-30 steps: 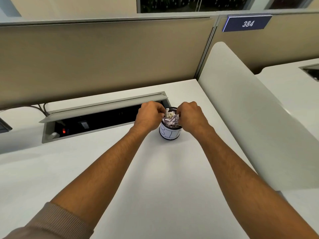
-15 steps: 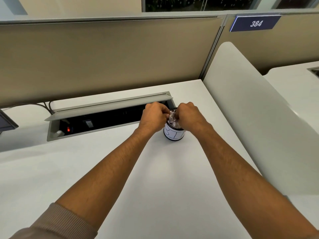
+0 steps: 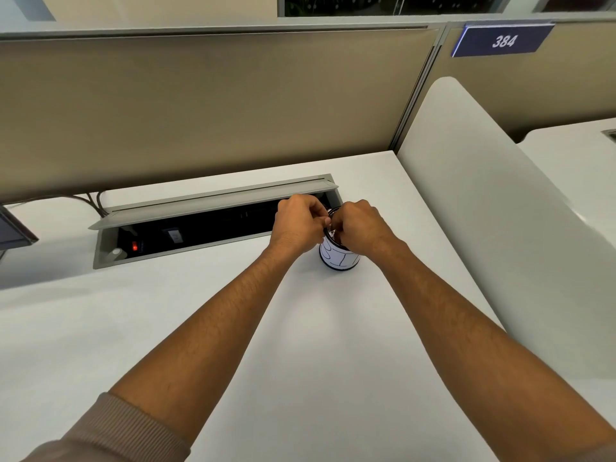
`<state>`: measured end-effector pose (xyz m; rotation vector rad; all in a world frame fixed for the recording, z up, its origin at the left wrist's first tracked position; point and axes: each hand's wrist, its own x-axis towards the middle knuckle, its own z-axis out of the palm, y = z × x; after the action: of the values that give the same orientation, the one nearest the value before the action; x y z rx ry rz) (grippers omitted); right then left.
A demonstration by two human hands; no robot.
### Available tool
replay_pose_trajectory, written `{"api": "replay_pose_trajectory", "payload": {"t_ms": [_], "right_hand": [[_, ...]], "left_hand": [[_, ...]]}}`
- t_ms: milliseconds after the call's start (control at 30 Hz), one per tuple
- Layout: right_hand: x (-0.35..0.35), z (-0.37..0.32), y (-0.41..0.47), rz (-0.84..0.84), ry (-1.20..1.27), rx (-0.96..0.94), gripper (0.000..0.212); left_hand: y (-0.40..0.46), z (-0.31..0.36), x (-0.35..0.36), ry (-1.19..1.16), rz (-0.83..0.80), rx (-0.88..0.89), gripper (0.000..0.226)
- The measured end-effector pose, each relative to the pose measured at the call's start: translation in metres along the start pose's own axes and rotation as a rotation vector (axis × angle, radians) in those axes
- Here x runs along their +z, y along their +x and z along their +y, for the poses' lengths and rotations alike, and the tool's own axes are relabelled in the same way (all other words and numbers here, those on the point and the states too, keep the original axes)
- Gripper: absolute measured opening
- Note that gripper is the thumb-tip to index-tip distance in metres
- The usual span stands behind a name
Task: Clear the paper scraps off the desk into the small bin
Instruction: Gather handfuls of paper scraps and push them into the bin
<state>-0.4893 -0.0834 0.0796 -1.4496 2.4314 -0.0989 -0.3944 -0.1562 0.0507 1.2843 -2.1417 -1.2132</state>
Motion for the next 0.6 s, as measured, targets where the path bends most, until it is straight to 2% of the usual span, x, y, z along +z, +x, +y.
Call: {"api": "replay_pose_trajectory", "payload": {"t_ms": [167, 600], "right_hand": [[0.004, -0.002, 0.011, -0.057, -0.083, -0.018, 0.019], [0.0, -0.003, 0.012, -0.088, -0.107, -0.045, 0.023]], "left_hand": [[-0.002, 0.003, -0.003, 0.001, -0.009, 0.007, 0.003], [-0.004, 0.001, 0.004, 0.013, 0.038, -0.001, 0.009]]}}
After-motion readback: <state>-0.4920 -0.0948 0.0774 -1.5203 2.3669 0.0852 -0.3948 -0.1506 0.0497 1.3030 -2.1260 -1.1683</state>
